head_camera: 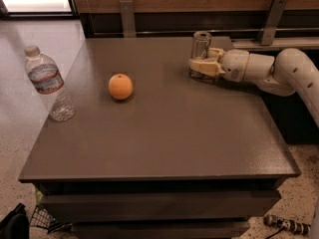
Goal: Place redbull can upright
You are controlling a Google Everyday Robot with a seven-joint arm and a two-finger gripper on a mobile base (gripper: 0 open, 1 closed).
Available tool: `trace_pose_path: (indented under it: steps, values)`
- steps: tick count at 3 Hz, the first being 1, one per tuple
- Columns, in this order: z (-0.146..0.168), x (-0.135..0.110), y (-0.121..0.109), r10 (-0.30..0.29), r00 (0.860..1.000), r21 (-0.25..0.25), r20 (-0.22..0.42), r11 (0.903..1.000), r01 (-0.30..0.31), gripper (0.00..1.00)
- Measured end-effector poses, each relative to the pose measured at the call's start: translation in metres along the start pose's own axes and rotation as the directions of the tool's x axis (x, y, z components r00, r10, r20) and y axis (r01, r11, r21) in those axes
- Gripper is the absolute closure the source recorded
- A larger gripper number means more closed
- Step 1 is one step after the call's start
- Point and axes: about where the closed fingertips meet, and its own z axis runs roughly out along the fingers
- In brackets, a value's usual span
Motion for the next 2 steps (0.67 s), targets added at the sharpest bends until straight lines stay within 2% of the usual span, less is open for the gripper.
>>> trace_pose_path:
  steps: [1,2]
  values:
    - [0.0001,-0.0007,0.0000,0.000,1.000,0.000,0.000,1.0000,0.000,0.39]
    - [0.0014,-0.0010,0.0005,0.000,1.000,-0.002,0.000,1.0000,0.000,0.08]
